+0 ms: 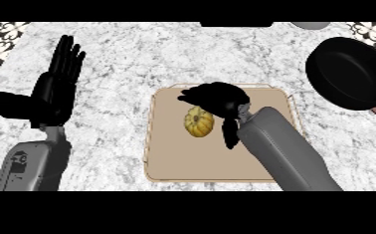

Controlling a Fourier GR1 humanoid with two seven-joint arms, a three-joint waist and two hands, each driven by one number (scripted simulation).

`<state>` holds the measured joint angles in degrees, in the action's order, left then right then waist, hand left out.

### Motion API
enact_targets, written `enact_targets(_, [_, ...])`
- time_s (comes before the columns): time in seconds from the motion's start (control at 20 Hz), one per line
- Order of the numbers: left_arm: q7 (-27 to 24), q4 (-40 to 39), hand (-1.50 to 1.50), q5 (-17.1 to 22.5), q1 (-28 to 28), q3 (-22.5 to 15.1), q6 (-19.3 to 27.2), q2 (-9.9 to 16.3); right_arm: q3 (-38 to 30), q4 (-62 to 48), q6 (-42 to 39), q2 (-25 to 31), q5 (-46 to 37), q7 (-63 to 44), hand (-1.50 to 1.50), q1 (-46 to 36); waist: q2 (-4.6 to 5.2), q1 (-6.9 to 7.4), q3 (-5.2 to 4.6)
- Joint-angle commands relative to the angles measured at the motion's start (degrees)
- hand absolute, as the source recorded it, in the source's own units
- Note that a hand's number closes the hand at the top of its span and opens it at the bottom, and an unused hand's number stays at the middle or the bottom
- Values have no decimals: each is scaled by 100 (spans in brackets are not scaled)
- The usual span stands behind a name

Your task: Pick the squash from the tray and place it in the pot

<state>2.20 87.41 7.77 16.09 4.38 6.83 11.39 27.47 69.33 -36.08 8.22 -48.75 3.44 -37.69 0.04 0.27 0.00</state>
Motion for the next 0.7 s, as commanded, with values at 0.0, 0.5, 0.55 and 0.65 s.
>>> enact_targets(0.0, [115,-209,0,182,194,253,-195,124,-121,-477,155,-317,-300,213,-150,-185,3,2,0])
enact_targets(0.5, [130,75,0,203,-25,238,-327,89,494,-1354,988,-502,-867,1451,150,206,12,25,1])
enact_targets(0.55, [401,322,0,46,-16,163,-95,64,495,-1180,1125,-675,-829,1453,150,304,2,25,3])
enact_targets(0.65, [167,276,0,19,-122,118,-118,-55,316,-1438,1283,-523,-935,1811,150,-33,8,31,1])
